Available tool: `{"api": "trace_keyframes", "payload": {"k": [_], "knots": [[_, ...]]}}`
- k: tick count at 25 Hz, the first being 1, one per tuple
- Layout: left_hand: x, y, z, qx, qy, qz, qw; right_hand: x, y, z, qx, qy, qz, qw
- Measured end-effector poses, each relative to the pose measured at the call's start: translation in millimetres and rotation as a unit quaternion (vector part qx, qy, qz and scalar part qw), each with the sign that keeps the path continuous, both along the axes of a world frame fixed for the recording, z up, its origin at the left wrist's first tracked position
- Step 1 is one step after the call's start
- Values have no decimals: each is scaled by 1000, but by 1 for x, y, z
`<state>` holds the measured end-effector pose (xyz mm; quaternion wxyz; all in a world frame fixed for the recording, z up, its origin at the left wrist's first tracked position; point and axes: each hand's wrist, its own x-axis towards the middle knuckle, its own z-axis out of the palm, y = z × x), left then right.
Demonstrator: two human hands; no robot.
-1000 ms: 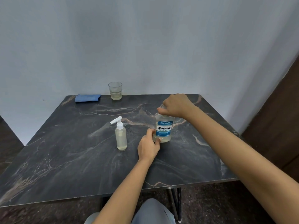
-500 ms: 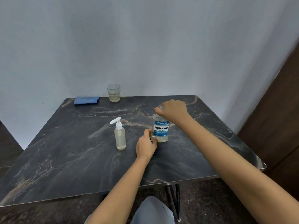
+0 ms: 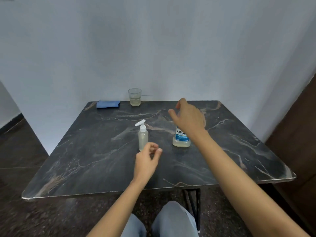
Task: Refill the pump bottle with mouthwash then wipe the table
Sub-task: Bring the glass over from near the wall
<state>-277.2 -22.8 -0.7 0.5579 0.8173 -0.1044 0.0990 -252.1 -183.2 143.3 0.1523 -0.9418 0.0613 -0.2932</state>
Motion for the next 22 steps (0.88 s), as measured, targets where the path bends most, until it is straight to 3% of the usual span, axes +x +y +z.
{"api": "trace_keyframes", "payload": {"k": [3,6,14,22], "knots": [[2,49,-9,-5,12,68,998,-2,25,-38,171,55,84,980],[17,82,-11,5,30,101,994,16,39,-78,218,130,104,962],[91,99,2,-7,40,130,991,101,59,-129,69,147,85,983],[205,74,19,2,40,84,996,196,53,-149,23,150,80,985]]}}
